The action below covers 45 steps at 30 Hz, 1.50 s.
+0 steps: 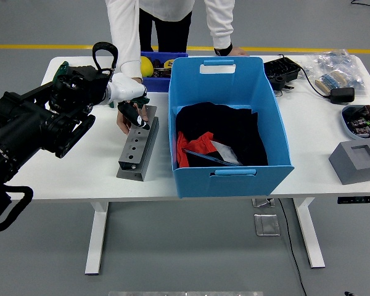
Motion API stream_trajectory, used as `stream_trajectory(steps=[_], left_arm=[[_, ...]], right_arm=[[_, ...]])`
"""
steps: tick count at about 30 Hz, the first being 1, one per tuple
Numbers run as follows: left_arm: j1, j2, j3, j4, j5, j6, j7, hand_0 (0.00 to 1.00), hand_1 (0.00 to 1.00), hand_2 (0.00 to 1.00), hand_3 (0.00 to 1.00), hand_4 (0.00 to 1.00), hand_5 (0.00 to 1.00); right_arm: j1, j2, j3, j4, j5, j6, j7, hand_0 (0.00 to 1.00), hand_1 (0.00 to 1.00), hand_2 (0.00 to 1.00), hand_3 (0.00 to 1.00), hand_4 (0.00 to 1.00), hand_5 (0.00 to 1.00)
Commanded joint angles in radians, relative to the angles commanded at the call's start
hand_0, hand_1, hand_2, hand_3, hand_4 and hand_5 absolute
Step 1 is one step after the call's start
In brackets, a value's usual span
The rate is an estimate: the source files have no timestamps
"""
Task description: Lift tool from toolbox,place it in box,lift tool from toolbox,place it in box
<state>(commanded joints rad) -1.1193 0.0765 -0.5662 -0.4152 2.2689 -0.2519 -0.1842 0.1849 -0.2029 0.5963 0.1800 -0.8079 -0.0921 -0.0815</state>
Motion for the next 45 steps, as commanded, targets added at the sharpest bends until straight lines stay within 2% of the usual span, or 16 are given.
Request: stream_trajectory(steps=[16,24,29,30,35,36,41,42,45], left_arm=[[-0.003,-0.009,-0.007,0.019,-0.099,-0.06,0.005,0.673,0.436,0.427,0.538,0.945,0.787],[-0.013,-0.008,-0.028,0.022,-0.116,-0.092,0.012,0.665,0.408,0.392,0.487,0.939,0.798],[-0.019,-0.007,-0.032,0.026,-0.106,-0.094,0.013,0.665,0.408,0.392,0.487,0.939,0.798],[-0.02,-0.007,-0.031,0.027,-0.103,-0.091,0.012,0.591,0.342,0.33,0.43,0.935,0.796],[-0.022,-0.006,-0.025,0.033,-0.097,-0.085,0.01,0.591,0.342,0.33,0.43,0.935,0.796],[-0.021,-0.006,-0.023,0.034,-0.098,-0.084,0.009,0.497,0.292,0.285,0.369,0.927,0.791],[-0.02,-0.006,-0.017,0.036,-0.103,-0.083,0.006,0.497,0.292,0.285,0.369,0.927,0.791],[-0.019,-0.006,-0.017,0.036,-0.104,-0.083,0.005,0.413,0.22,0.223,0.301,0.921,0.783],[-0.018,-0.004,-0.015,0.036,-0.105,-0.079,0.001,0.413,0.22,0.223,0.301,0.921,0.783]], right_arm=[[-0.009,0.0,-0.003,0.0,-0.004,0.001,-0.001,0.664,0.653,0.707,0.577,0.857,0.675],[-0.009,0.0,-0.006,0.0,-0.003,0.001,-0.001,0.662,0.653,0.707,0.577,0.856,0.674],[-0.007,-0.001,-0.008,0.0,0.0,0.002,0.0,0.662,0.653,0.707,0.577,0.856,0.674],[-0.007,-0.001,-0.008,0.0,0.001,0.002,0.0,0.661,0.653,0.707,0.577,0.856,0.673],[-0.005,-0.001,-0.006,0.0,0.0,0.002,0.0,0.661,0.653,0.707,0.577,0.856,0.673],[-0.005,-0.001,-0.006,0.0,0.0,0.002,0.0,0.662,0.653,0.707,0.576,0.855,0.673],[-0.003,-0.001,-0.006,0.0,-0.001,0.002,0.0,0.662,0.653,0.707,0.576,0.855,0.673],[-0.003,-0.001,-0.005,0.0,-0.001,0.002,0.0,0.661,0.651,0.707,0.576,0.856,0.673],[-0.003,-0.002,-0.005,0.0,-0.001,0.002,0.0,0.661,0.651,0.707,0.576,0.856,0.673]])
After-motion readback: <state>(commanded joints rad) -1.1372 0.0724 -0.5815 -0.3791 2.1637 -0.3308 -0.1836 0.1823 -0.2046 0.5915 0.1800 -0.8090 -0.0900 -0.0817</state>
